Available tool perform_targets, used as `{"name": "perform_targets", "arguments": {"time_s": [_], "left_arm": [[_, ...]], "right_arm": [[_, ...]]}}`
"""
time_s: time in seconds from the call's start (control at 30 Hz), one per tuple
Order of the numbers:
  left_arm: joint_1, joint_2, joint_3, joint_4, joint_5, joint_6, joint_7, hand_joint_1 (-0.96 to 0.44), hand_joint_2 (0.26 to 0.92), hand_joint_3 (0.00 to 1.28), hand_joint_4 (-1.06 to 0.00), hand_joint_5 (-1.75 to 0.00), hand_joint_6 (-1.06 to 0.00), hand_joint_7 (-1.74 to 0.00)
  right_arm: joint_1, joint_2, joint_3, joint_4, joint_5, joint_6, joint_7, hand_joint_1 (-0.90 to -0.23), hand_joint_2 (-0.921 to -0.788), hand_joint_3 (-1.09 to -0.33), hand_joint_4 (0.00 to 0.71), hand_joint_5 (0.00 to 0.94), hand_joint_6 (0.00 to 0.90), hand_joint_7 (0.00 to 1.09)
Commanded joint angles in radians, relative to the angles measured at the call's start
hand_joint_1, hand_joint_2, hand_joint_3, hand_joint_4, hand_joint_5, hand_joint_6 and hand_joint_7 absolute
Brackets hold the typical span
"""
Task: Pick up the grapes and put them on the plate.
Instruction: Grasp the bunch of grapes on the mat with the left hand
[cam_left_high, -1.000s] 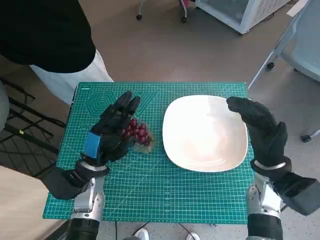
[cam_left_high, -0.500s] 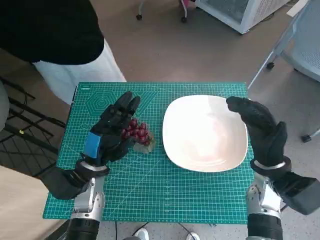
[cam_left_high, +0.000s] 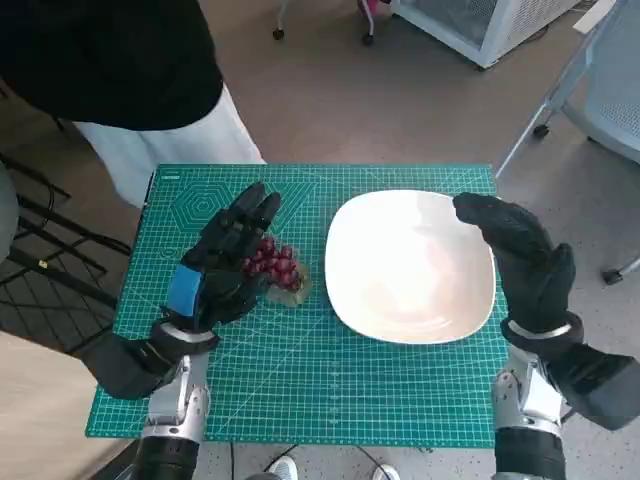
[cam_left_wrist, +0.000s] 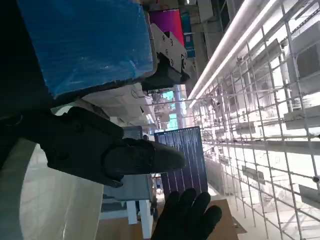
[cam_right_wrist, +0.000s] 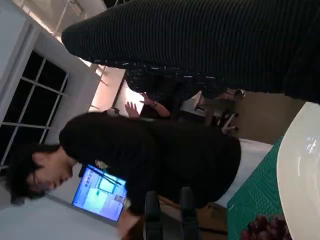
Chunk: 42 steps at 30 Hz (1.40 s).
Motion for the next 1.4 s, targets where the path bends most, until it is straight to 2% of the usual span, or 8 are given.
{"name": "perform_targets", "arguments": {"time_s": [0.03,0.33,0.4,0.5,0.6,0.77,1.03,1.4], "left_arm": [[0.004,0.003,-0.001,-0.010,0.002,-0.013,-0.001,-0.47,0.921,0.27,-0.30,0.00,-0.41,0.00],[-0.003,0.032,-0.001,-0.005,0.067,-0.038,0.029,-0.48,0.921,0.26,-0.29,0.00,-0.39,0.00],[-0.009,0.075,-0.003,-0.006,0.179,-0.059,0.080,-0.51,0.921,0.24,-0.25,0.00,-0.35,0.00],[-0.009,0.177,-0.010,-0.048,0.438,-0.056,0.191,-0.59,0.921,0.20,-0.15,0.00,-0.23,0.00],[0.000,0.265,-0.025,-0.137,0.626,0.036,0.235,-0.67,0.913,0.13,-0.05,0.00,-0.11,0.00],[0.005,0.330,-0.050,-0.249,0.747,0.207,0.201,-0.74,0.862,0.04,-0.01,0.00,-0.02,0.00],[-0.010,0.361,-0.117,-0.345,0.881,0.436,0.165,-0.65,0.757,0.00,0.00,0.00,-0.03,-0.01],[-0.037,0.371,-0.212,-0.336,0.951,0.575,0.192,-0.57,0.723,0.00,0.00,0.00,-0.09,-0.02]], "right_arm": [[0.020,-0.005,0.001,0.005,-0.004,0.010,0.004,-0.535,-0.921,-0.596,0.182,0.000,0.035,0.29],[0.024,-0.007,0.001,0.000,-0.008,0.008,0.000,-0.535,-0.921,-0.596,0.182,0.001,0.037,0.29],[0.025,-0.007,0.001,-0.002,-0.009,0.008,-0.002,-0.535,-0.921,-0.595,0.183,0.001,0.038,0.29],[0.026,-0.007,0.001,-0.002,-0.010,0.009,-0.002,-0.536,-0.921,-0.595,0.182,0.000,0.037,0.29],[0.027,-0.007,0.001,-0.002,-0.013,0.008,-0.004,-0.537,-0.921,-0.595,0.181,0.000,0.037,0.29],[0.026,-0.007,0.000,0.002,-0.016,0.008,-0.007,-0.539,-0.921,-0.595,0.181,0.000,0.038,0.28],[0.024,-0.007,0.001,0.006,-0.019,0.010,-0.008,-0.540,-0.921,-0.592,0.182,0.001,0.040,0.28],[0.022,-0.008,0.001,0.011,-0.023,0.000,-0.006,-0.538,-0.921,-0.591,0.179,0.000,0.042,0.27]]}}
